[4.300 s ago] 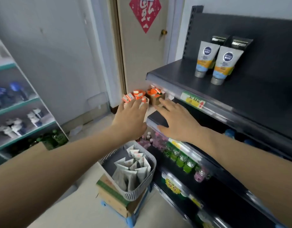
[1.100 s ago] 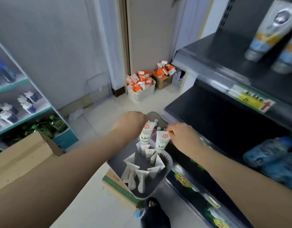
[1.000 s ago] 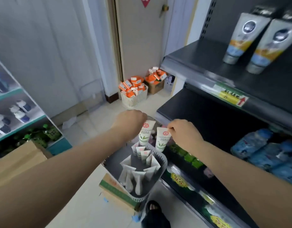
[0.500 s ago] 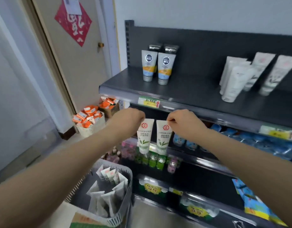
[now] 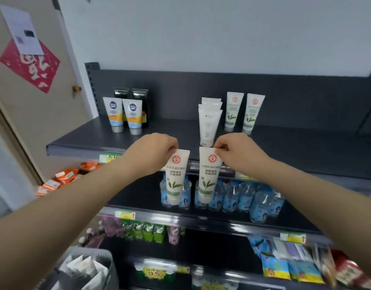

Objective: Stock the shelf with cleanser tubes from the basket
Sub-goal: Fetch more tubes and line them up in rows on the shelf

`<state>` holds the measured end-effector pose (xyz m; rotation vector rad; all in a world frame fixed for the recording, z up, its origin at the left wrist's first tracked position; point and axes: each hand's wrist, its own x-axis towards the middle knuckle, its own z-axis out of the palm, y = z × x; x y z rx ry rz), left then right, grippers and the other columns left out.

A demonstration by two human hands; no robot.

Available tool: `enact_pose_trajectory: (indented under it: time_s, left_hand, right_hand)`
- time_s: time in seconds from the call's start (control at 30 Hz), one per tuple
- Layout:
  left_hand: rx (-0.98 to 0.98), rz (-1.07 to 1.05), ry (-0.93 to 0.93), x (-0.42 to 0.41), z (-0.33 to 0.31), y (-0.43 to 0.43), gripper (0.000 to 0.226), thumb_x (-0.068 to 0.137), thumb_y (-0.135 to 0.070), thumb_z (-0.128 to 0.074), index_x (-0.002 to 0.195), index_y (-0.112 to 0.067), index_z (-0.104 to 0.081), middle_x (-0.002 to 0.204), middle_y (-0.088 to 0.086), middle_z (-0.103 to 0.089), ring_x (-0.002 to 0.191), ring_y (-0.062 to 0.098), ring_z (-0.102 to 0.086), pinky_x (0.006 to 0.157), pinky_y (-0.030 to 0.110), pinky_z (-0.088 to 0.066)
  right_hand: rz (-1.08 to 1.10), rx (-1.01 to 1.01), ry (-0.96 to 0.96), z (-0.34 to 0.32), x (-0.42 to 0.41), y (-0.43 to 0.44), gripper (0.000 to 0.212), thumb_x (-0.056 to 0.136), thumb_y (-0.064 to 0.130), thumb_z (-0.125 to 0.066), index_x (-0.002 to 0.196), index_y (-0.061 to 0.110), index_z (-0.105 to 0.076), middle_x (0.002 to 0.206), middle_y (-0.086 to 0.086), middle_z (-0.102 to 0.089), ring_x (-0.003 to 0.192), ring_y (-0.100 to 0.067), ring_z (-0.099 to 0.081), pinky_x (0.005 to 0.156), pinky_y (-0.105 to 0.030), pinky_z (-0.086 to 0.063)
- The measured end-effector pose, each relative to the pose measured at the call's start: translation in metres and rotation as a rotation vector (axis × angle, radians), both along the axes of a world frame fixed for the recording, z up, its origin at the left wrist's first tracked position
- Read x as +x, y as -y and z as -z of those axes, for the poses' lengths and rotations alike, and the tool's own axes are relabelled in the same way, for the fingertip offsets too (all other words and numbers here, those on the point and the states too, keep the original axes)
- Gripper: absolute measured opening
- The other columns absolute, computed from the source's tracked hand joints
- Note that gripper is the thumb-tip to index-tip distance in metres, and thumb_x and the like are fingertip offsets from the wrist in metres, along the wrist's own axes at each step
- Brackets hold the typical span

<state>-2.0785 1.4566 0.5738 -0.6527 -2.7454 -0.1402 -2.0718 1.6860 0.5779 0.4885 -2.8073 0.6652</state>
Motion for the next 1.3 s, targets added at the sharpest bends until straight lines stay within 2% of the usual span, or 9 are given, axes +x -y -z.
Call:
enact_pose_trajectory:
  time_s: [0.2,0.37,0.47,0.57,0.67,0.8,0.93,1.1,1.3]
  left_hand:
    - [-0.018,0.057,-0.041,-0.012,-0.035,-0.078,0.022,0.096,-0.024,-0.044,0.098,-0.017,-0.065,0.092,-0.004,-0.067,0.084,0.018,-0.061,0.074,0.036,-0.050]
    - [-0.039,0.090,-0.097,-0.030,-0.058,-0.126,0.022,0.096,-0.025,-0.044,0.099,-0.019,-0.065,0.096,-0.003,-0.068,0.086,0.018,-0.060,0.078,0.037,-0.050]
    - [-0.020,0.089,-0.102,-0.044,-0.069,-0.149,0.021,0.096,-0.024,-0.044,0.096,-0.020,-0.065,0.094,-0.004,-0.067,0.083,0.019,-0.058,0.075,0.036,-0.049]
    - [-0.019,0.075,-0.089,-0.061,-0.077,-0.166,0.022,0.096,-0.024,-0.044,0.097,-0.018,-0.065,0.092,-0.004,-0.066,0.083,0.019,-0.059,0.074,0.035,-0.049]
    - [0.010,0.068,-0.061,-0.082,-0.082,-0.177,0.019,0.095,-0.023,-0.046,0.097,-0.018,-0.065,0.089,-0.007,-0.064,0.085,0.018,-0.059,0.074,0.032,-0.047]
    - [0.053,0.081,-0.023,-0.114,-0.088,-0.184,0.018,0.095,-0.023,-0.049,0.101,-0.019,-0.065,0.091,-0.010,-0.060,0.091,0.014,-0.058,0.078,0.028,-0.043]
    - [0.067,0.096,-0.018,-0.148,-0.089,-0.189,0.020,0.096,-0.023,-0.048,0.105,-0.017,-0.066,0.096,-0.007,-0.060,0.088,0.010,-0.053,0.076,0.024,-0.037]
    - [0.070,0.105,0.001,-0.190,-0.087,-0.192,0.020,0.096,-0.024,-0.049,0.104,-0.016,-0.066,0.103,-0.003,-0.065,0.092,0.014,-0.057,0.078,0.027,-0.042]
    - [0.056,0.119,0.032,-0.234,-0.086,-0.191,0.021,0.096,-0.024,-0.049,0.105,-0.017,-0.066,0.103,-0.003,-0.065,0.091,0.015,-0.056,0.077,0.027,-0.042]
  right_hand:
    - [0.019,-0.023,-0.061,-0.034,-0.008,-0.076,0.018,0.091,0.015,-0.053,0.096,0.014,-0.070,0.090,0.007,-0.062,0.084,-0.011,-0.060,0.064,-0.017,-0.044]
    - [0.046,-0.058,-0.097,-0.056,-0.023,-0.126,0.016,0.090,0.016,-0.056,0.094,0.014,-0.071,0.091,0.005,-0.065,0.075,-0.006,-0.060,0.060,-0.014,-0.043]
    - [0.057,-0.076,-0.098,-0.065,-0.035,-0.148,0.016,0.090,0.015,-0.055,0.092,0.013,-0.071,0.090,0.004,-0.068,0.072,-0.004,-0.061,0.059,-0.015,-0.045]
    - [0.074,-0.090,-0.093,-0.071,-0.050,-0.163,0.015,0.090,0.015,-0.056,0.094,0.013,-0.071,0.091,0.005,-0.067,0.074,-0.007,-0.061,0.065,-0.018,-0.048]
    - [0.090,-0.126,-0.083,-0.076,-0.068,-0.173,0.013,0.090,0.015,-0.057,0.093,0.014,-0.070,0.092,0.005,-0.066,0.077,-0.008,-0.062,0.073,-0.022,-0.051]
    - [0.102,-0.125,-0.087,-0.079,-0.095,-0.180,0.011,0.090,0.015,-0.057,0.086,0.017,-0.067,0.087,0.005,-0.066,0.070,-0.002,-0.060,0.064,-0.019,-0.048]
    - [0.118,-0.107,-0.102,-0.081,-0.125,-0.181,0.014,0.089,0.014,-0.055,0.088,0.013,-0.069,0.088,0.003,-0.068,0.074,-0.008,-0.063,0.074,-0.027,-0.053]
    - [0.133,-0.072,-0.111,-0.077,-0.162,-0.178,0.014,0.090,0.014,-0.054,0.086,0.015,-0.068,0.082,0.006,-0.064,0.069,-0.002,-0.056,0.062,-0.017,-0.044]
    - [0.174,-0.059,-0.098,-0.070,-0.196,-0.178,0.014,0.089,0.013,-0.054,0.088,0.013,-0.068,0.082,0.005,-0.064,0.067,-0.001,-0.055,0.059,-0.017,-0.043]
